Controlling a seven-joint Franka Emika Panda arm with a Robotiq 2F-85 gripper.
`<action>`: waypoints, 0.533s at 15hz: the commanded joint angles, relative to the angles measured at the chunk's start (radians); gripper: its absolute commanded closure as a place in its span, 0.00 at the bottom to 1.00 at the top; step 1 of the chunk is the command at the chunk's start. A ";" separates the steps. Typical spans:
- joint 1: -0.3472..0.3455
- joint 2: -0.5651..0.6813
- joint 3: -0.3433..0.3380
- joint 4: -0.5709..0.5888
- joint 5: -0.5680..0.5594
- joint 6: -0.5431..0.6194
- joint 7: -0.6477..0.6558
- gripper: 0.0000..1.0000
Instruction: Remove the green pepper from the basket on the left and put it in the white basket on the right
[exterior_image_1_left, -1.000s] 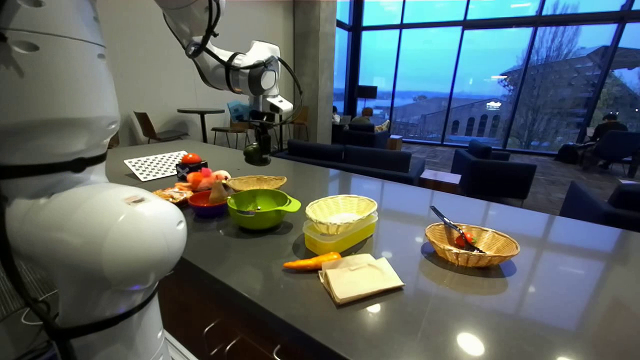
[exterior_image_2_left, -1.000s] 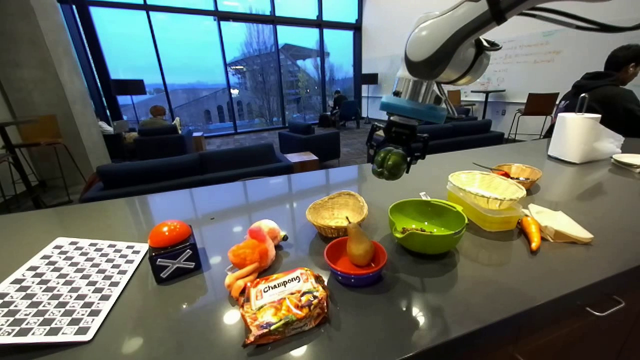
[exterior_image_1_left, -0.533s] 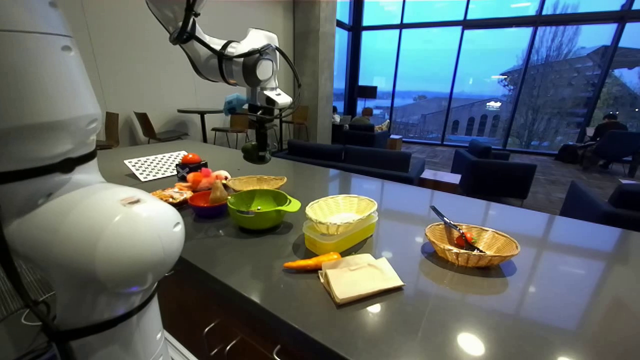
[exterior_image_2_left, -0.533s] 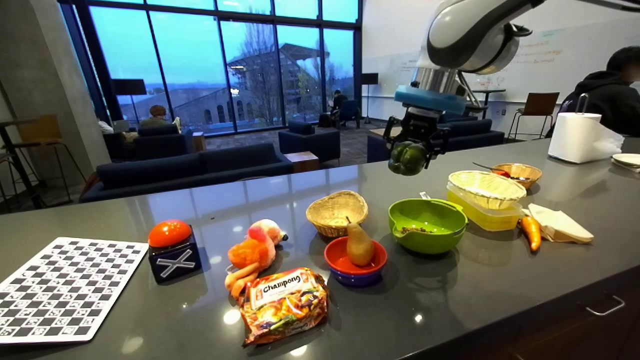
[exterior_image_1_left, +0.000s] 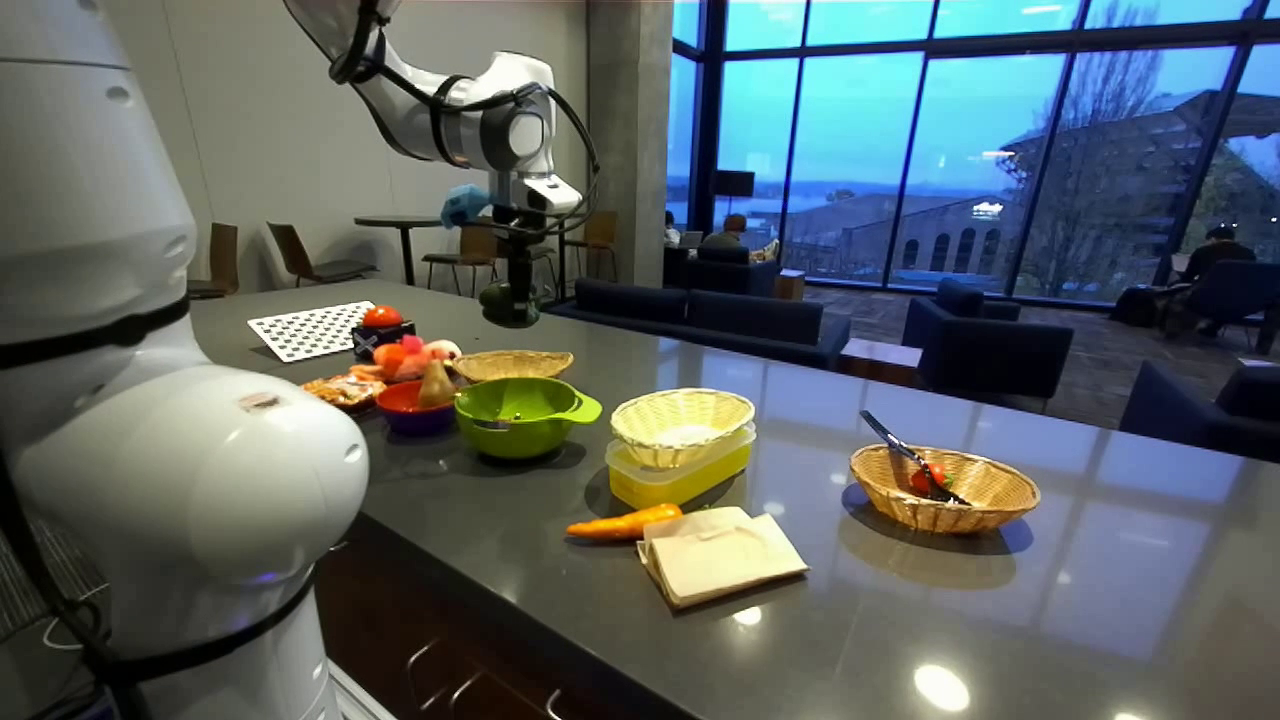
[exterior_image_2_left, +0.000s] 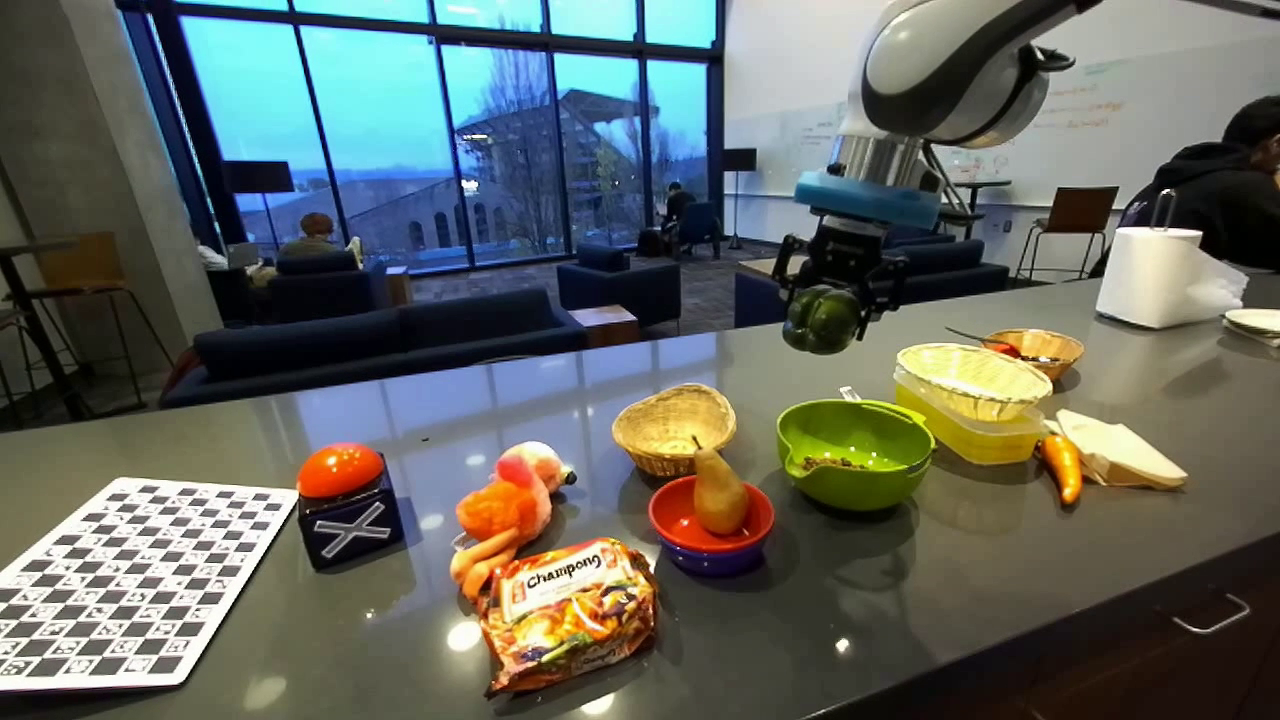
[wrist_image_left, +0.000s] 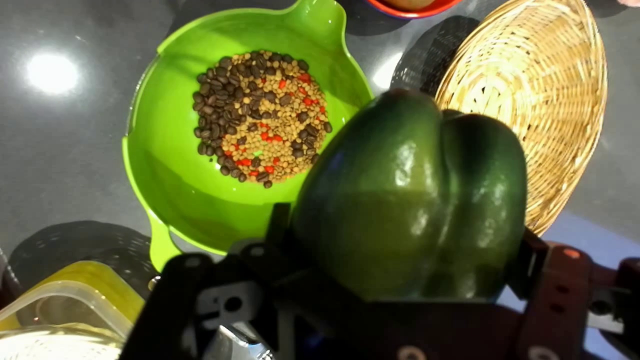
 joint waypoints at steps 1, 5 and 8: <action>-0.014 0.000 0.012 0.002 0.002 -0.003 -0.002 0.06; -0.014 0.000 0.013 0.002 0.002 -0.003 -0.002 0.31; -0.034 -0.030 0.007 -0.019 -0.031 -0.044 0.070 0.31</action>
